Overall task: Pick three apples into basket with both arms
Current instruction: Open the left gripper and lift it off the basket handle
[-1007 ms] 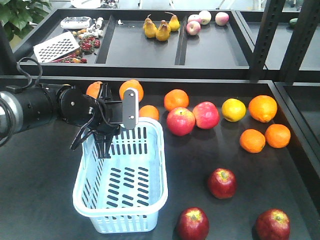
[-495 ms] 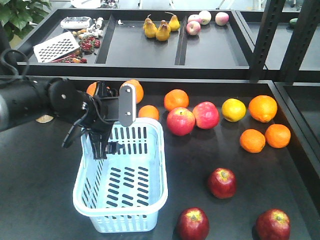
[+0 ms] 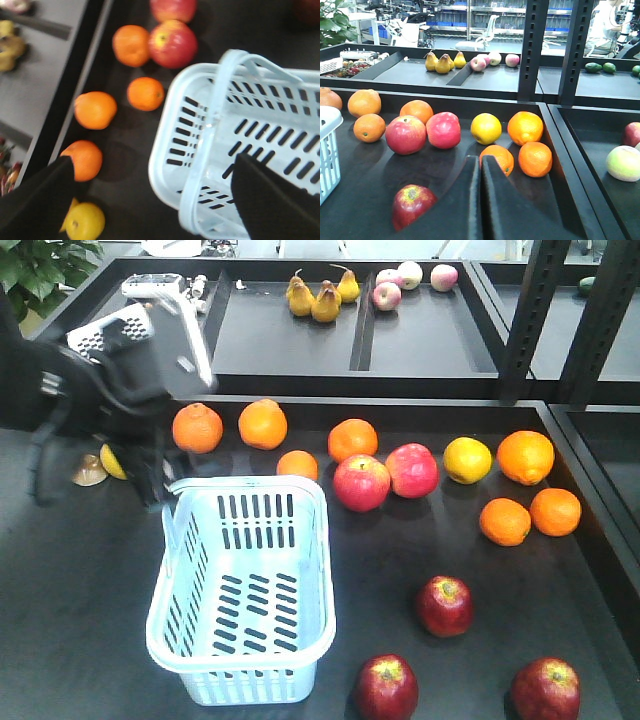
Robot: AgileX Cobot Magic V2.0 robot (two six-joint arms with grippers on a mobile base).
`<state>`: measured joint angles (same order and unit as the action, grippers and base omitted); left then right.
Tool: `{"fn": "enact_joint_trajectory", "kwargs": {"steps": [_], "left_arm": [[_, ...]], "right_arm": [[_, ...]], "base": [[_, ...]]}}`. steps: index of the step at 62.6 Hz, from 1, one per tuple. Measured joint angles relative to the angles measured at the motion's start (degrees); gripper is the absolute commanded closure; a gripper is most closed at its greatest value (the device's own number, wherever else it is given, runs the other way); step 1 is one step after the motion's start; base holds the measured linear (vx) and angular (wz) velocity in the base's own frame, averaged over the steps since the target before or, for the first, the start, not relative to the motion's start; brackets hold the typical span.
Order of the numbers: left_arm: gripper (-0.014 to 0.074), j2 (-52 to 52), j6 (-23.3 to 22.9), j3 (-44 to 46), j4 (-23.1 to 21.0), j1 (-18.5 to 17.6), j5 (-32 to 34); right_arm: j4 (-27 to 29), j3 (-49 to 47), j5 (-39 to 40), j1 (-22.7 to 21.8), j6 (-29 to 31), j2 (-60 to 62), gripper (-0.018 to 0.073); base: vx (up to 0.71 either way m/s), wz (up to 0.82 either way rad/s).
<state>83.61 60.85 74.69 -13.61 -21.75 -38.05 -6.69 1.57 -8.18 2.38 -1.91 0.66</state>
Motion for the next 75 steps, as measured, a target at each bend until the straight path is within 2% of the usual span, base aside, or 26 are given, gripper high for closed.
{"fn": "enact_joint_trajectory", "kwargs": {"steps": [19, 25, 32, 40, 65, 75], "left_arm": [[0.0031, -9.76, -19.21, 0.0, 0.6, 10.21, -2.15], [0.0031, -12.25, -24.51, 0.0, 0.8, 12.06, -3.13], [0.0031, -15.62, -29.67, 0.0, 0.8, 12.67, -7.96], [0.0031, -19.74, -33.43, -1.31, 0.8, 12.72, -12.85], [0.0031, -32.73, -38.17, -12.65, 0.8, 12.74, -12.82], [0.0031, -35.82, -39.78, -16.15, 0.8, 12.74, -12.77]], "right_arm": [[0.0, 0.0, 0.0, 0.0, 0.0, 0.0, 0.0568], [0.0, 0.0, 0.0, 0.0, 0.0, 0.0, 0.0568], [-0.11, 0.0, 0.0, 0.0, 0.0, 0.0, 0.0568], [-0.42, 0.0, 0.0, 0.0, 0.0, 0.0, 0.0568], [-0.42, 0.0, 0.08, 0.0, 0.0, 0.0, 0.0568], [0.97, 0.0, 3.18, 0.0, -0.39, 0.0, 0.0568]], "base": [[0.0, 0.0], [0.0, 0.0], [0.0, 0.0], [0.0, 0.0], [0.0, 0.0], [0.0, 0.0]]}}
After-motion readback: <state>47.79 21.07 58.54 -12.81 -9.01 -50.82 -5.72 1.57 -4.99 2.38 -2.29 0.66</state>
